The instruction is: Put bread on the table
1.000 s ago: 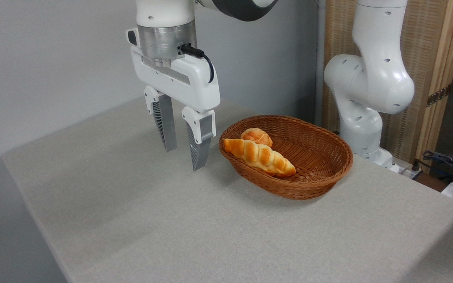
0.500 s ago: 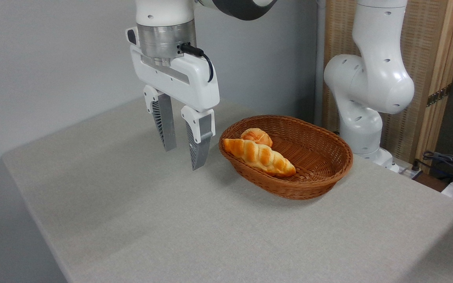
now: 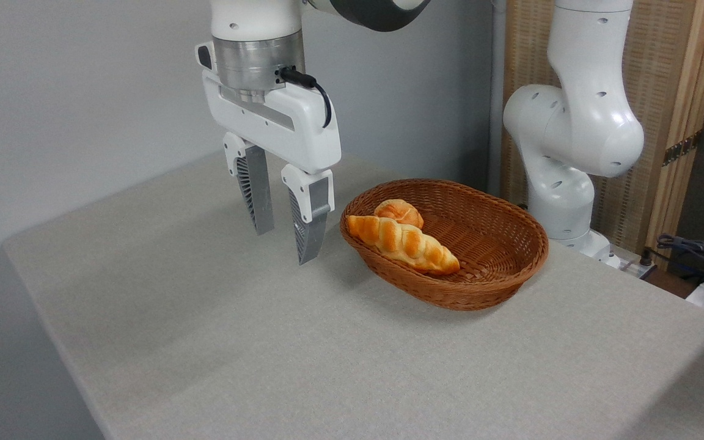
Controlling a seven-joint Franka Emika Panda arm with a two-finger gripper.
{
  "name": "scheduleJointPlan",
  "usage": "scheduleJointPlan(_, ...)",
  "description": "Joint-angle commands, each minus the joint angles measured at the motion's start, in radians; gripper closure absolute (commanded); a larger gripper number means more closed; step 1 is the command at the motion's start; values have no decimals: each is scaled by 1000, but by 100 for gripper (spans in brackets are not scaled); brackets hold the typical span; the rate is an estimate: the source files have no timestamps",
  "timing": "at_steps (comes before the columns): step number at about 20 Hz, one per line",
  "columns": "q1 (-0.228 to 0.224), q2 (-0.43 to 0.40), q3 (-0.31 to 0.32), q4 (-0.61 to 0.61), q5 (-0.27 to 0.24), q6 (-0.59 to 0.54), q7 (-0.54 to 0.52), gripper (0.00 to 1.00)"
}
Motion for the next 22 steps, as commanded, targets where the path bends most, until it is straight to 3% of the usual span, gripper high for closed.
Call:
scheduleJointPlan(1,-5,-1,4,13,-14,-14,-11,0)
scheduleJointPlan(22,-8,4,1,12,-23,-37,-8,0)
